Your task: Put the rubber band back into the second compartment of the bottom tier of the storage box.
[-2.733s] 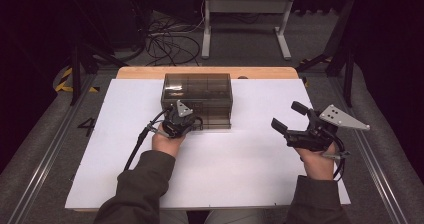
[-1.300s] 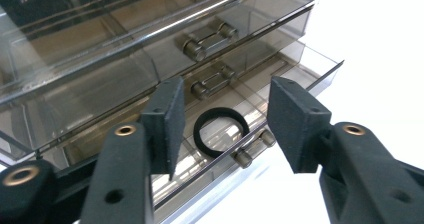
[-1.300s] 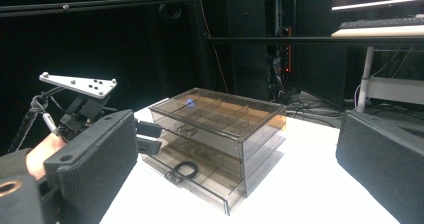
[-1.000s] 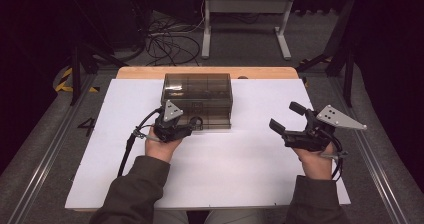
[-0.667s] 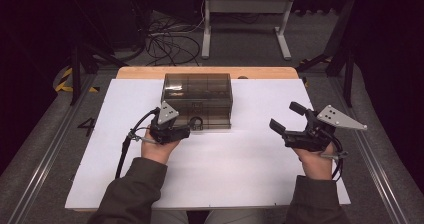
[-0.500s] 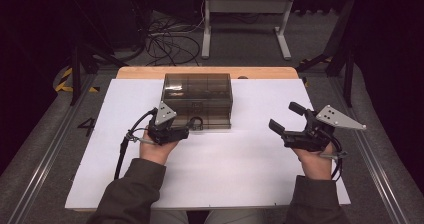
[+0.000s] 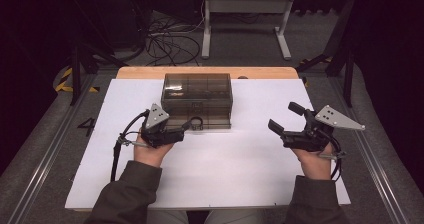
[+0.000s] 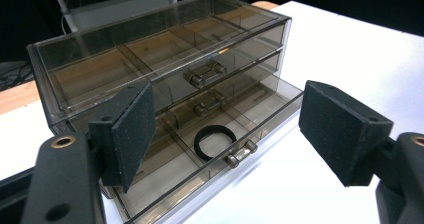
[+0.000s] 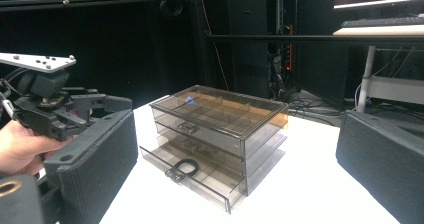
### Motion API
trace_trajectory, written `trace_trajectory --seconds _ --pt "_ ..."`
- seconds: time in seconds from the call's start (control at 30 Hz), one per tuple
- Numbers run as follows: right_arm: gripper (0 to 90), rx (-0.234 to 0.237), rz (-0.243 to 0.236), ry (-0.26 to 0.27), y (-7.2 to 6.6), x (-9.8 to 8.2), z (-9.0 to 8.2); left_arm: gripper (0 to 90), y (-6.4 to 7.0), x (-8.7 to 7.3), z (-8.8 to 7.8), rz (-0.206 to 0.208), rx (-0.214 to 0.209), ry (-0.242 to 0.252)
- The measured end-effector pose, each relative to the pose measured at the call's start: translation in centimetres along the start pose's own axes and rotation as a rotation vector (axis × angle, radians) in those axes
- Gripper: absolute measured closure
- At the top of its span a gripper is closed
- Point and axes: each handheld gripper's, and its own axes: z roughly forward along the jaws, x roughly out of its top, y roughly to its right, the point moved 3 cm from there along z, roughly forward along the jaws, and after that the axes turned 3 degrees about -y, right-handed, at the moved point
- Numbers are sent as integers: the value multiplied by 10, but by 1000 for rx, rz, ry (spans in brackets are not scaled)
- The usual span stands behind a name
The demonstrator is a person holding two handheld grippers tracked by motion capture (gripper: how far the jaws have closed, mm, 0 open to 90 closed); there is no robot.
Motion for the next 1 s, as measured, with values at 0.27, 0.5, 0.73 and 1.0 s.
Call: trace_trajectory --seconds 0.27,0.5,0.73,1.0 --pt "39 -3 1 -3 0 0 0 190 3 -1 -11 7 -3 25" --pt "39 -5 0 -9 -1 -1 1 183 -1 -2 -23 9 6 53" --pt "39 -9 -4 -5 -2 -1 2 168 -5 -5 -34 -1 16 72" --pt "39 -8 -6 -8 -3 -2 3 159 -5 -4 -45 1 17 94"
